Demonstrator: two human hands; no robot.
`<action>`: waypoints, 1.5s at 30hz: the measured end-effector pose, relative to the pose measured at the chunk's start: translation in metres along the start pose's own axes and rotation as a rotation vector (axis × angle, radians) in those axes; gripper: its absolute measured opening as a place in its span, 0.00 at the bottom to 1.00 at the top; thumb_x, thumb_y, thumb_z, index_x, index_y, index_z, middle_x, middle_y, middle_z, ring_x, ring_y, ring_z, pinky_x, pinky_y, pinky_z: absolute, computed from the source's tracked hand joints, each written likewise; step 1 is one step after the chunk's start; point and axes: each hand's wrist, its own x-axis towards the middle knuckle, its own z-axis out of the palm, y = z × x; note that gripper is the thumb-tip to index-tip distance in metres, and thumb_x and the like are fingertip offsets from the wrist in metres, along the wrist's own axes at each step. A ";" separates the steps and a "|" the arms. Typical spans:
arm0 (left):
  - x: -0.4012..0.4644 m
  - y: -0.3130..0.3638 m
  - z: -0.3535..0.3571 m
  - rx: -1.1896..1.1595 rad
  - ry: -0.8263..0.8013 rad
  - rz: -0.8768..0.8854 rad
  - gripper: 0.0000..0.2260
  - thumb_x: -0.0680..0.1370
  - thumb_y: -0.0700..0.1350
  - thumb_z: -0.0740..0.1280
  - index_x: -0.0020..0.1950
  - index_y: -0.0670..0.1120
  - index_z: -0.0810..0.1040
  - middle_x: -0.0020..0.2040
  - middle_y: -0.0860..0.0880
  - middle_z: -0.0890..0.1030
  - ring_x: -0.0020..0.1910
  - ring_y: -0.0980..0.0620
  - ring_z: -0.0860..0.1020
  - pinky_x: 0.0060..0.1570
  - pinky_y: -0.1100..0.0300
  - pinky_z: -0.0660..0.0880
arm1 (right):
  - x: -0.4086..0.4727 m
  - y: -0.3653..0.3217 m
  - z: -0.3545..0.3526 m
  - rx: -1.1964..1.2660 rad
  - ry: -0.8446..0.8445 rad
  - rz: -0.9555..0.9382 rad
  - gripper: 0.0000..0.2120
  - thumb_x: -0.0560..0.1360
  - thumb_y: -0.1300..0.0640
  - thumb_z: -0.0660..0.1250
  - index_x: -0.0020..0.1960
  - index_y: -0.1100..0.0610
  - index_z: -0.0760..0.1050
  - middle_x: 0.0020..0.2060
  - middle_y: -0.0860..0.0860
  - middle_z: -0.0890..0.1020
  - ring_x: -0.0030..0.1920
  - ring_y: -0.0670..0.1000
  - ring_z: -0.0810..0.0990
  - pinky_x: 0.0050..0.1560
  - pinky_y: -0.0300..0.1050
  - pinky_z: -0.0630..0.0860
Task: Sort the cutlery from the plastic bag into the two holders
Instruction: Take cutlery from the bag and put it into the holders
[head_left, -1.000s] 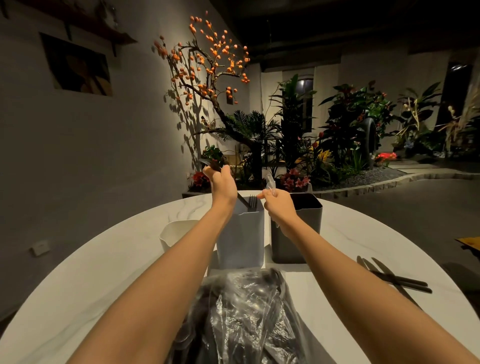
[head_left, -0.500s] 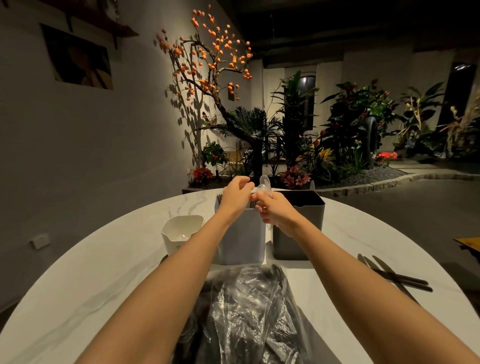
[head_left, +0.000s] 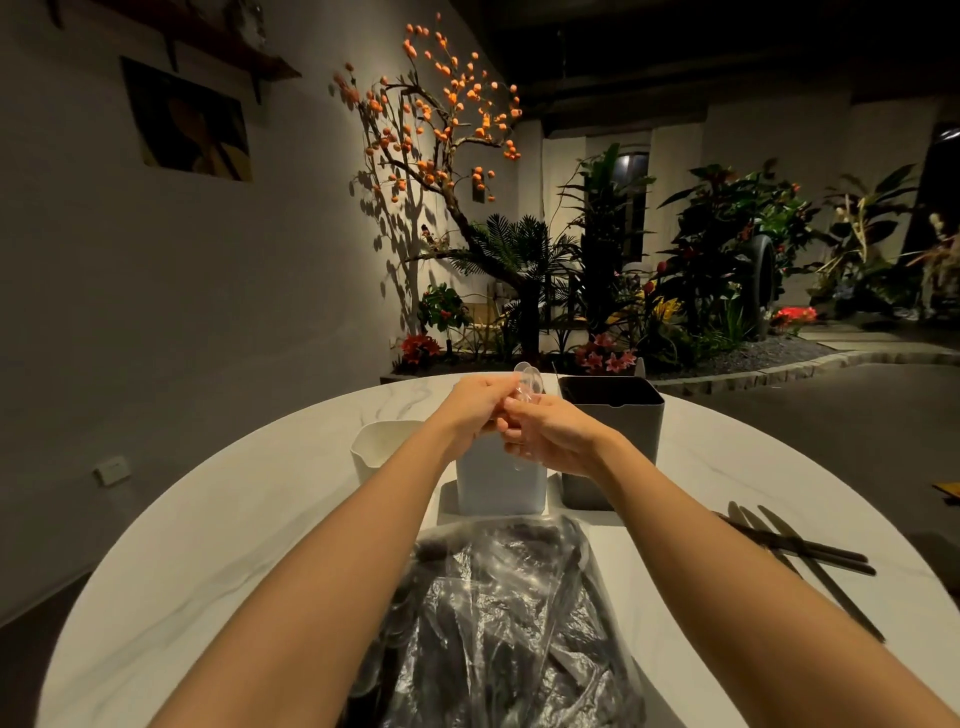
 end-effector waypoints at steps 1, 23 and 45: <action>-0.002 -0.001 -0.001 0.003 0.013 -0.002 0.14 0.82 0.48 0.60 0.44 0.41 0.78 0.32 0.48 0.75 0.25 0.56 0.70 0.26 0.68 0.70 | 0.000 0.001 0.004 -0.014 0.003 0.005 0.12 0.84 0.57 0.52 0.47 0.59 0.71 0.34 0.52 0.75 0.33 0.45 0.71 0.36 0.38 0.70; -0.021 -0.022 -0.035 -0.230 0.357 -0.116 0.11 0.82 0.43 0.52 0.50 0.41 0.73 0.44 0.44 0.83 0.43 0.49 0.81 0.41 0.58 0.77 | 0.010 0.027 0.039 -0.243 -0.047 0.249 0.17 0.81 0.44 0.56 0.53 0.58 0.72 0.31 0.49 0.70 0.24 0.43 0.59 0.23 0.34 0.56; -0.024 -0.056 -0.059 -0.049 0.352 -0.074 0.05 0.81 0.38 0.57 0.46 0.41 0.68 0.32 0.46 0.67 0.27 0.55 0.64 0.25 0.65 0.64 | 0.032 0.042 0.048 -0.119 0.082 0.166 0.08 0.82 0.60 0.58 0.47 0.59 0.74 0.33 0.52 0.76 0.30 0.46 0.71 0.33 0.38 0.69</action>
